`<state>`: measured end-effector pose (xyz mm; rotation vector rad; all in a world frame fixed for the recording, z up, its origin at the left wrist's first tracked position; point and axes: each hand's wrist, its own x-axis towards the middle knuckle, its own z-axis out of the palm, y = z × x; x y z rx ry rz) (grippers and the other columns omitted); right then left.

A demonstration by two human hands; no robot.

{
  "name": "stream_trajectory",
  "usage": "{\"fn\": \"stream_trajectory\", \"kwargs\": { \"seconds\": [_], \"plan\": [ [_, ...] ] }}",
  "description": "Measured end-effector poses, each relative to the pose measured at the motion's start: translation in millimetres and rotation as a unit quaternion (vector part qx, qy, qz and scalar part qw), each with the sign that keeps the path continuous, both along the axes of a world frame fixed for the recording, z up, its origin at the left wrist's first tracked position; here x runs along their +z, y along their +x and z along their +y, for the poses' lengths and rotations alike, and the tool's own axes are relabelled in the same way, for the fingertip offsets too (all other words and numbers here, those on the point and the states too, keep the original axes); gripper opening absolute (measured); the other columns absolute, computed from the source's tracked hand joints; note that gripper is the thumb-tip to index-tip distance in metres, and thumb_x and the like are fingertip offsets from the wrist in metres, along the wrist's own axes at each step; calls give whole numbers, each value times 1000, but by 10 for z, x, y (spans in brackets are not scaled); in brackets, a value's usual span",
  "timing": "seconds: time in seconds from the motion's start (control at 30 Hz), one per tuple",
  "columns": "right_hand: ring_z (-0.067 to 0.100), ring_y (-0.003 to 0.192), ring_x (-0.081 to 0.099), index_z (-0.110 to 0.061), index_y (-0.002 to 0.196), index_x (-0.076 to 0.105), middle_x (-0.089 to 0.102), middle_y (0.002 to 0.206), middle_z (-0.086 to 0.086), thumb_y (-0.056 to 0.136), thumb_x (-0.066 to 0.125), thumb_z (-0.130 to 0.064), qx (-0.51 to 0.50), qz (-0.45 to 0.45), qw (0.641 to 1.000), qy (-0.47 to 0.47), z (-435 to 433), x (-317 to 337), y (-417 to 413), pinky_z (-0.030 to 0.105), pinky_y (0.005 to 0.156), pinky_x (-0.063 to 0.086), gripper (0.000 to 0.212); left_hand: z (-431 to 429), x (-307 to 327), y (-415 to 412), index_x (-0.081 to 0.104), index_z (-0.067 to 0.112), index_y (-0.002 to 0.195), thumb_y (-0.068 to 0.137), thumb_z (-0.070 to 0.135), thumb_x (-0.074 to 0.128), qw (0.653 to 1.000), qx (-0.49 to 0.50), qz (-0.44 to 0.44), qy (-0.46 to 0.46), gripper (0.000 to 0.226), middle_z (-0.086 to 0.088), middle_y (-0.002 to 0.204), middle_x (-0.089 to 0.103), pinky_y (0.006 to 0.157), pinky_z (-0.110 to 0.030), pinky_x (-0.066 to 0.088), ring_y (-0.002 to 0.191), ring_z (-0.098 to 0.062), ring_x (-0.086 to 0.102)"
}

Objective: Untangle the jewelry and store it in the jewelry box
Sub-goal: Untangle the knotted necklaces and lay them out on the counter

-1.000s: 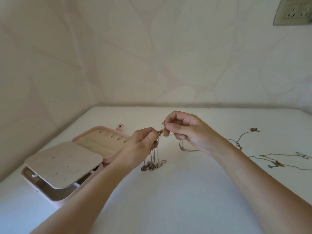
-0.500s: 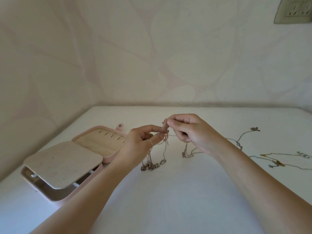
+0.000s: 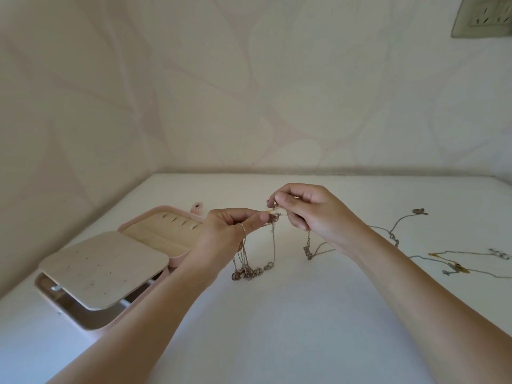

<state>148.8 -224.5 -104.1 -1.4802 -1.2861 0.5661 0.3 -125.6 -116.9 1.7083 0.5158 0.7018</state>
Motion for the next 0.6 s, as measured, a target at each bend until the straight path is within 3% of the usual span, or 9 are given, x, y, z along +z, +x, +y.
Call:
{"fn": "stream_trajectory", "kwargs": {
  "seconds": [0.07,0.2,0.4,0.5,0.6],
  "plan": [
    [9,49,36,-10,90,67,41,49,-1,96,52,-23,0,7,1000,-1,3,2,0,10,51,32,21,23,-1,-5,78,30,76,66,41,67,1000,12,-9,0,18,1,46,25,39,-6,21,56,-28,15],
    [15,58,36,-15,87,69,54,57,-3,91,61,-26,-2,10,1000,-9,6,18,-12,12,47,28,14,38,-6,7,78,27,73,64,38,69,999,6,-5,-34,17,10,41,26,44,-18,24,44,-11,20],
    [14,51,21,-14,87,68,61,60,-10,91,60,-21,14,38,999,-1,-16,68,-54,17,43,19,11,7,10,-29,76,15,73,61,33,71,988,-99,3,-122,22,6,55,22,52,-22,14,45,-7,20],
    [14,50,19,-15,85,65,58,51,-13,92,58,-20,21,22,999,-11,-19,85,-91,18,43,18,12,-21,26,-34,74,17,67,61,30,71,987,-109,9,-122,15,10,47,33,52,-22,16,45,-7,21],
    [14,48,19,-15,86,66,63,59,-8,92,58,-22,32,32,999,-5,-15,70,-86,18,43,18,12,-18,37,-22,72,19,63,66,26,71,989,-94,6,-111,8,7,54,47,45,-14,23,44,-6,23]
  ]
}}
